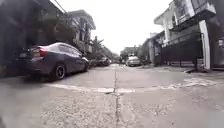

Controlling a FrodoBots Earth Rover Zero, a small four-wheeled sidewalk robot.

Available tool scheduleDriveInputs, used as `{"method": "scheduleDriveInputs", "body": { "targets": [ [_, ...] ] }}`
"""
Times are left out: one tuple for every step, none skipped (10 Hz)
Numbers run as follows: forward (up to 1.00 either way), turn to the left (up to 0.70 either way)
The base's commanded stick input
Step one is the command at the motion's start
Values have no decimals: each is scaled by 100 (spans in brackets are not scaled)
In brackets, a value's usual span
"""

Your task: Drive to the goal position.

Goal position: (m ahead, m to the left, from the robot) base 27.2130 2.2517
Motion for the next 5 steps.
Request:
{"method": "scheduleDriveInputs", "body": {
  "targets": [
    [100,9],
    [100,9],
    [100,0],
    [100,0],
    [100,0]
  ]
}}
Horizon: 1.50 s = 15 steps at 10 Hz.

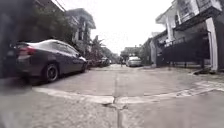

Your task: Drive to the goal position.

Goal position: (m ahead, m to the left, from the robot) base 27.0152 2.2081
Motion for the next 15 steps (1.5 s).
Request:
{"method": "scheduleDriveInputs", "body": {
  "targets": [
    [100,0],
    [100,0],
    [100,0],
    [100,10],
    [100,12],
    [100,0],
    [100,0],
    [100,16],
    [100,27],
    [100,11],
    [100,0],
    [100,0],
    [100,0],
    [100,0],
    [100,0]
  ]
}}
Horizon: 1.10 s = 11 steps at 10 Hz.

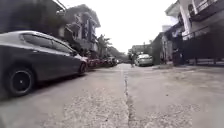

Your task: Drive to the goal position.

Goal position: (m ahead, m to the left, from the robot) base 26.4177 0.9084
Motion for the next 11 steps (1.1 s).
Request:
{"method": "scheduleDriveInputs", "body": {
  "targets": [
    [100,0],
    [100,0],
    [100,0],
    [100,0],
    [100,0],
    [100,0],
    [100,0],
    [100,0],
    [100,0],
    [100,0],
    [100,0]
  ]
}}
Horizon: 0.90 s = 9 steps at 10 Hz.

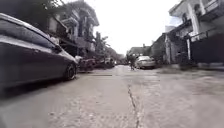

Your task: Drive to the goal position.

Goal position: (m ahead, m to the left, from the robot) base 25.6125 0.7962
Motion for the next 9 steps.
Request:
{"method": "scheduleDriveInputs", "body": {
  "targets": [
    [100,0],
    [100,-13],
    [100,0],
    [100,0],
    [100,0],
    [100,0],
    [100,0],
    [100,0],
    [100,0]
  ]
}}
